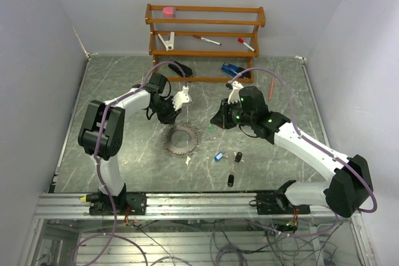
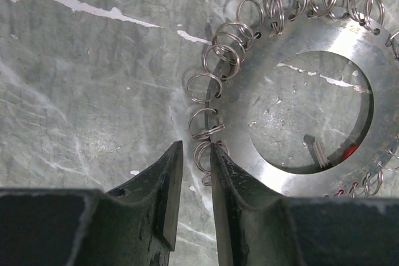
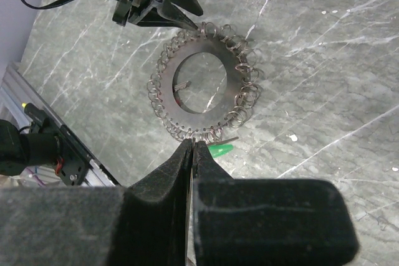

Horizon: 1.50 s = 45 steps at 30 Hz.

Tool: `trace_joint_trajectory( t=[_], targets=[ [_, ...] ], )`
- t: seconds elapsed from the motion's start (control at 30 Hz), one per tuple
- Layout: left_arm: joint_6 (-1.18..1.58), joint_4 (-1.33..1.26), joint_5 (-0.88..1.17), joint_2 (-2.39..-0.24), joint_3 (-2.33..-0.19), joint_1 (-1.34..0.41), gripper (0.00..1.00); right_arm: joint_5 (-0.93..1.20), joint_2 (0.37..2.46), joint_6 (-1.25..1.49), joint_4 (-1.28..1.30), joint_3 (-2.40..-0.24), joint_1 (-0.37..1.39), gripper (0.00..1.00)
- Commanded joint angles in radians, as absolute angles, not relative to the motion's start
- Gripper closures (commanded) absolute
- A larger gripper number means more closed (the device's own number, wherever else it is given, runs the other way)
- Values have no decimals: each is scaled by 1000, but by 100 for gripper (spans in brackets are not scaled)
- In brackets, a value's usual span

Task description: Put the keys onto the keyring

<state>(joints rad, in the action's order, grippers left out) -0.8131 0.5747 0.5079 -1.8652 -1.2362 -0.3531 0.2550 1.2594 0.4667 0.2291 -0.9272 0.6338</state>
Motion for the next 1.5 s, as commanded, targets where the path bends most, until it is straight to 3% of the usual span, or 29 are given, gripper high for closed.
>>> trace_joint_trajectory(
  t=[0.0, 0.37, 0.5, 0.6, 1.1, 1.47],
  targets=[
    [-861, 596, 566, -1886, -1265, -353, 65, 261, 1264, 453, 199, -936, 626, 100],
    [-893, 610, 603, -1931, -1284, -352, 68, 258, 1267, 451, 204, -940, 625, 100],
    [-897, 625, 623, -1945, -1307, -354, 82, 258, 1267, 451, 203, -939, 622, 100],
    [-891, 647, 645, -1959, -1335, -356, 87, 261, 1268, 451, 202, -937, 622, 100],
    [-832, 664, 676, -1970, -1348, -432, 87, 260, 1251, 442, 220, -937, 614, 100],
    [-671, 663, 615, -1848, -1346, -434, 85, 274, 1259, 445, 208, -934, 611, 100]
  ],
)
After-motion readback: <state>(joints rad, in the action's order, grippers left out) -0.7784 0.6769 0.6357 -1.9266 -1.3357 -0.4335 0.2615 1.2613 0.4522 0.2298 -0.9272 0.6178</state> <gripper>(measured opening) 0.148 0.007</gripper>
